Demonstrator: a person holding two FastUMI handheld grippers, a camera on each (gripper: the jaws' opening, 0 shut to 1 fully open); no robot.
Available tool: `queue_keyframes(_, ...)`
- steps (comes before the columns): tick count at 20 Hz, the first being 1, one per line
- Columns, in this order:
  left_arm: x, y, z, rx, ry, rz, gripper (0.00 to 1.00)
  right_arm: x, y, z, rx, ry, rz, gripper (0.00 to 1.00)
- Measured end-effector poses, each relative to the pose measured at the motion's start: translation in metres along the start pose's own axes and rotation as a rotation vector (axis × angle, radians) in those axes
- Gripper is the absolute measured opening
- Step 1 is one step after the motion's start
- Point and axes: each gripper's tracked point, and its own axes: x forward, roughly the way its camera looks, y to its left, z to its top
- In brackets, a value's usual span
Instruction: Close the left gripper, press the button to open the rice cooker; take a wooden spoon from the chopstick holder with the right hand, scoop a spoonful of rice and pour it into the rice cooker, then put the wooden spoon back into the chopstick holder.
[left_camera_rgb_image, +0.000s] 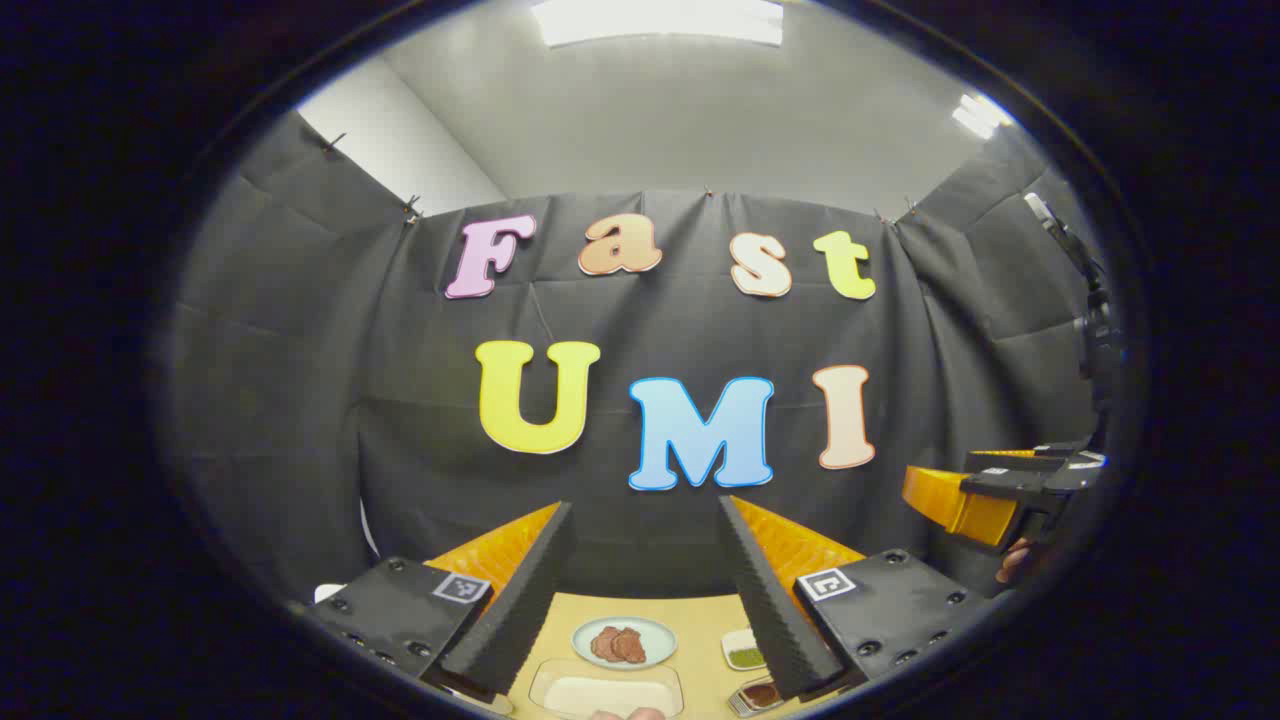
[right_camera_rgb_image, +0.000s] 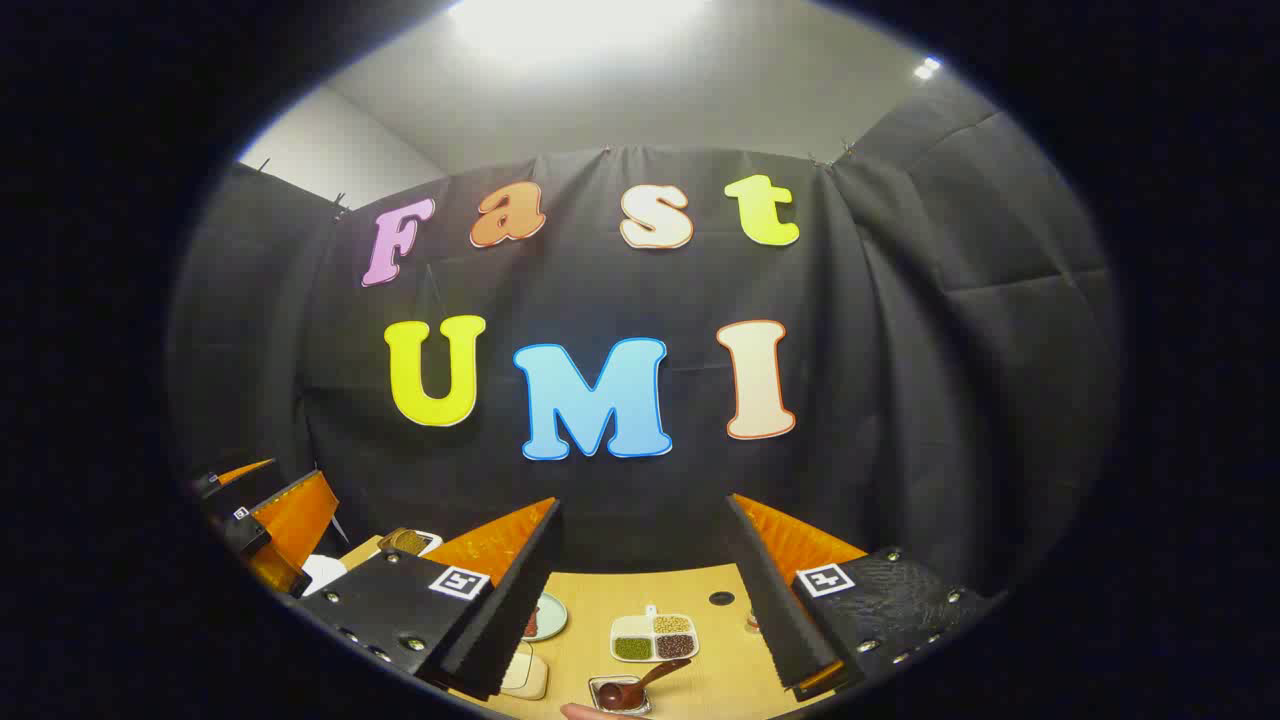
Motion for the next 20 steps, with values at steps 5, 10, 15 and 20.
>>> queue_keyframes(5,-0.001,0.008,0.004,-0.002,-0.009,0.023,0.99,0.004,-0.002,-0.001,-0.002,0.011,0.003,0.96)
queue_keyframes(10,0.006,0.018,0.006,-0.018,-0.014,0.043,0.98,0.009,-0.005,-0.004,-0.011,0.012,0.001,0.96)
queue_keyframes(15,0.013,0.024,0.007,-0.014,-0.021,0.041,0.99,0.012,-0.003,-0.003,-0.009,0.008,-0.004,0.96)
queue_keyframes(20,0.016,0.028,0.012,-0.017,-0.042,0.031,0.93,0.008,-0.006,0.0,-0.022,-0.022,-0.012,0.96)
